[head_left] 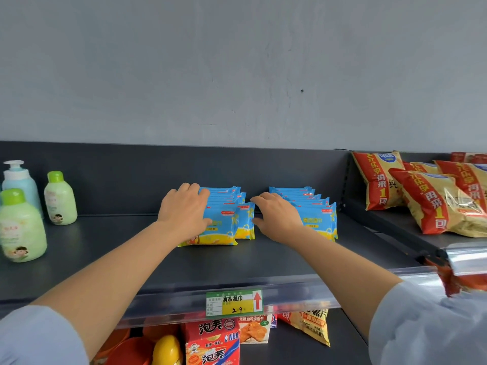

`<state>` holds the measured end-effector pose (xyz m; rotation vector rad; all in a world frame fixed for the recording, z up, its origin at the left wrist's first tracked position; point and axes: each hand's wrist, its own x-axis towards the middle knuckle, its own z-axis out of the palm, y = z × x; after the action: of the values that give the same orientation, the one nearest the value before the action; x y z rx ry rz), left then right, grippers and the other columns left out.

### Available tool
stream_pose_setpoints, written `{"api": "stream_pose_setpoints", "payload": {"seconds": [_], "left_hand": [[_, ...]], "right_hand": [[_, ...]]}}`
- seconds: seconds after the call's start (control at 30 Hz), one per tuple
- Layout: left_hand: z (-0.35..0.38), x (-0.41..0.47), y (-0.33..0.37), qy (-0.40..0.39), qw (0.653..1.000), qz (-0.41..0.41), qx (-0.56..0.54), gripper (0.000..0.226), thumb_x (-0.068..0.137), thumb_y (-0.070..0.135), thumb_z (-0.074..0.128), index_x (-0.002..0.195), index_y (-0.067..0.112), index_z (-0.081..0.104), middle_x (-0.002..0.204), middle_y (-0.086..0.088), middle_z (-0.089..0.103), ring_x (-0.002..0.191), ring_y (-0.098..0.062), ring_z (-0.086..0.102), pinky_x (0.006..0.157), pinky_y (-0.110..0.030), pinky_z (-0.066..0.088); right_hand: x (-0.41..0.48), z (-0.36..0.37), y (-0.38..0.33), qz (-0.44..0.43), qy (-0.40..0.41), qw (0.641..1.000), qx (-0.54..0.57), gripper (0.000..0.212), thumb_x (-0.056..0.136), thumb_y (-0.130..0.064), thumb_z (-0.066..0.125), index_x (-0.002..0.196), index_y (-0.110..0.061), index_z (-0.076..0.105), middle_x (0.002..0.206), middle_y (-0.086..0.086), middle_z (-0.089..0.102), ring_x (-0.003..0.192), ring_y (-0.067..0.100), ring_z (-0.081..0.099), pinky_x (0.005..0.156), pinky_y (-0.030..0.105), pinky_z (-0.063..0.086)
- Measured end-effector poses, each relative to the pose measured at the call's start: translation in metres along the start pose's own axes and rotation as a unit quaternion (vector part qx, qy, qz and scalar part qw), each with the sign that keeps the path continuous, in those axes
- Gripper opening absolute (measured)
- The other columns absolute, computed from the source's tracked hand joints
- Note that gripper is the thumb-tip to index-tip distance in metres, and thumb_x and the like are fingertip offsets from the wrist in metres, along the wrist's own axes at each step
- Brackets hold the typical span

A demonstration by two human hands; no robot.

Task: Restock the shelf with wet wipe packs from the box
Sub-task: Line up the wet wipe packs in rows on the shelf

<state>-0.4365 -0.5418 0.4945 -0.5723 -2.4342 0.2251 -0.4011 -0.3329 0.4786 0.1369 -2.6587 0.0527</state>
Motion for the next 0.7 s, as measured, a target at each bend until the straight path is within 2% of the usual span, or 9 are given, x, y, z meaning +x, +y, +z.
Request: {"api": "stream_pose_setpoints", "payload": {"seconds": [0.23,0.4,0.53,0.7], "left_hand": [[-0.011,0.003,0.015,-0.007,0.998,0.044,-0.053,0.047,0.087,0.047,0.06,0.121,0.017,0.047,0.114,0.0,0.051,0.106,-0.018,0.048,0.08,-0.031,0.045],[-0.018,0.003,0.036,0.007,0.993,0.089,-0.083,0.038,0.09,0.039,0.058,0.119,0.016,0.049,0.114,-0.001,0.053,0.109,-0.019,0.048,0.078,-0.028,0.041],[-0.024,0.001,0.063,0.012,0.986,0.126,-0.105,0.039,0.089,0.038,0.059,0.12,0.017,0.05,0.116,-0.001,0.053,0.112,-0.021,0.047,0.086,-0.032,0.044],[-0.039,-0.005,0.106,0.016,0.975,0.174,-0.135,0.041,0.09,0.039,0.059,0.122,0.017,0.049,0.117,-0.003,0.053,0.114,-0.022,0.046,0.086,-0.034,0.043]], "right_hand": [[-0.024,-0.016,0.004,0.034,-0.006,0.998,-0.046,0.049,0.093,-0.033,0.057,0.137,-0.018,0.043,0.132,0.004,0.05,0.124,0.024,0.043,0.097,0.036,0.042],[-0.051,-0.028,0.014,0.08,-0.004,0.993,-0.089,0.047,0.092,-0.037,0.056,0.134,-0.019,0.047,0.129,0.005,0.052,0.122,0.026,0.044,0.097,0.035,0.038],[-0.082,-0.04,0.027,0.121,-0.004,0.985,-0.125,0.048,0.091,-0.04,0.056,0.134,-0.022,0.047,0.13,0.004,0.052,0.123,0.025,0.043,0.098,0.036,0.037],[-0.127,-0.057,0.048,0.168,-0.013,0.975,-0.146,0.045,0.092,-0.038,0.056,0.132,-0.021,0.047,0.129,0.004,0.051,0.121,0.024,0.043,0.097,0.036,0.038]]}}
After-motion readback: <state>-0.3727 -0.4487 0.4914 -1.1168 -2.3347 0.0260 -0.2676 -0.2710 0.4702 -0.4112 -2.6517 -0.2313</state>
